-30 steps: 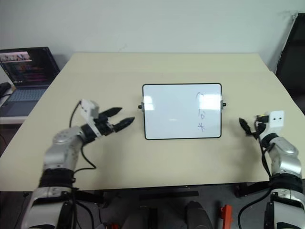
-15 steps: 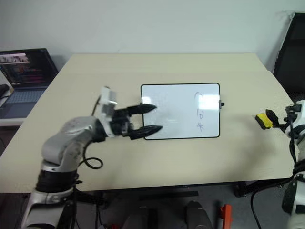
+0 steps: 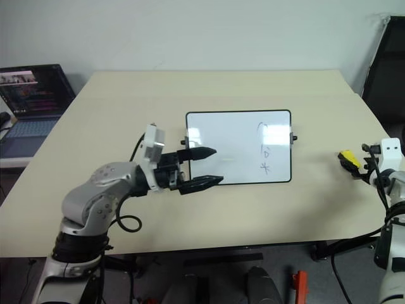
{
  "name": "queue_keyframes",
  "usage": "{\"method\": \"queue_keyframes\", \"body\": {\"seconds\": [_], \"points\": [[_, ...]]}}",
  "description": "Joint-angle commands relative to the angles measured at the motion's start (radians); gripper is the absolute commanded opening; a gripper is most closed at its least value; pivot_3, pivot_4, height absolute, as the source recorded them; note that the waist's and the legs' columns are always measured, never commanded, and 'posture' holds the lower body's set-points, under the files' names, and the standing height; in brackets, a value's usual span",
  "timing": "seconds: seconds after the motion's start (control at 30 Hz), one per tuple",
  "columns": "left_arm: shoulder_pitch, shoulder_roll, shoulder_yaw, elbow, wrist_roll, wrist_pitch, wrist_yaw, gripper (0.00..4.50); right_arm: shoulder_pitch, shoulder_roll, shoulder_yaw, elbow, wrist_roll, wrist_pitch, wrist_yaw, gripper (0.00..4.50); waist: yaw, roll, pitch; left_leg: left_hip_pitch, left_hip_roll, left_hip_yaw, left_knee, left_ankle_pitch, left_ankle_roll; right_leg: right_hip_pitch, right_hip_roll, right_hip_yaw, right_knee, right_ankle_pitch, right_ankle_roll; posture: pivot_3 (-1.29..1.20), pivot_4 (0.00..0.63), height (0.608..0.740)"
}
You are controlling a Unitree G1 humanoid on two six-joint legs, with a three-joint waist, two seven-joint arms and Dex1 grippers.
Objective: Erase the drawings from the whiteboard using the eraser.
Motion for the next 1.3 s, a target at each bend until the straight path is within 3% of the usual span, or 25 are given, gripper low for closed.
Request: {"method": "queue_keyframes", "body": {"seconds": [0.03,0.4,0.5,0.73,0.8,1.13,1.3], "points": [[0.007,0.003,0.009,-0.055,-0.018,-0.003,0.010,4.50,-0.034,-0.015,0.015,0.004,-0.027,0.023,-0.030,4.48,0.000,0.000,0.000,0.000,0.000,0.000,0.000,0.000,0.000,0.000,0.000,0.000,0.000,0.000,0.000,0.00,0.150,0.740],[0.020,-0.002,0.002,-0.065,-0.017,-0.002,0.026,4.50,-0.062,-0.001,0.008,0.010,-0.024,0.024,-0.091,4.48,0.000,0.000,0.000,0.000,0.000,0.000,0.000,0.000,0.000,0.000,0.000,0.000,0.000,0.000,0.000,0.00,0.150,0.740],[0.024,-0.002,0.004,-0.068,-0.017,-0.001,0.031,4.50,-0.062,0.006,0.016,0.013,-0.030,0.044,-0.103,3.93,0.000,0.000,0.000,0.000,0.000,0.000,0.000,0.000,0.000,0.000,0.000,0.000,0.000,0.000,0.000,0.00,0.150,0.740],[0.024,0.000,0.004,-0.068,-0.018,0.000,0.038,4.50,-0.060,0.012,0.024,0.018,-0.037,0.082,-0.120,1.34,0.000,0.000,0.000,0.000,0.000,0.000,0.000,0.000,0.000,0.000,0.000,0.000,0.000,0.000,0.000,0.00,0.150,0.740],[0.023,0.001,0.004,-0.068,-0.018,0.000,0.040,4.50,-0.058,0.015,0.021,0.016,-0.033,0.084,-0.119,0.95,0.000,0.000,0.000,0.000,0.000,0.000,0.000,0.000,0.000,0.000,0.000,0.000,0.000,0.000,0.000,0.00,0.150,0.740],[0.016,-0.006,-0.001,-0.052,-0.008,-0.012,0.042,4.50,-0.010,-0.004,-0.014,-0.058,0.017,0.103,-0.044,0.95,0.001,0.000,0.000,0.000,0.000,0.000,0.000,0.000,0.000,0.000,0.000,0.000,0.000,0.000,0.000,0.00,0.150,0.740],[0.002,-0.021,-0.016,-0.019,0.004,-0.031,0.029,4.50,0.170,0.003,-0.022,-0.364,0.073,0.249,0.035,0.95,0.007,0.000,0.000,0.000,0.000,0.000,0.000,0.000,0.000,0.000,0.000,-0.001,0.000,0.000,0.000,0.00,0.150,0.740]]}}
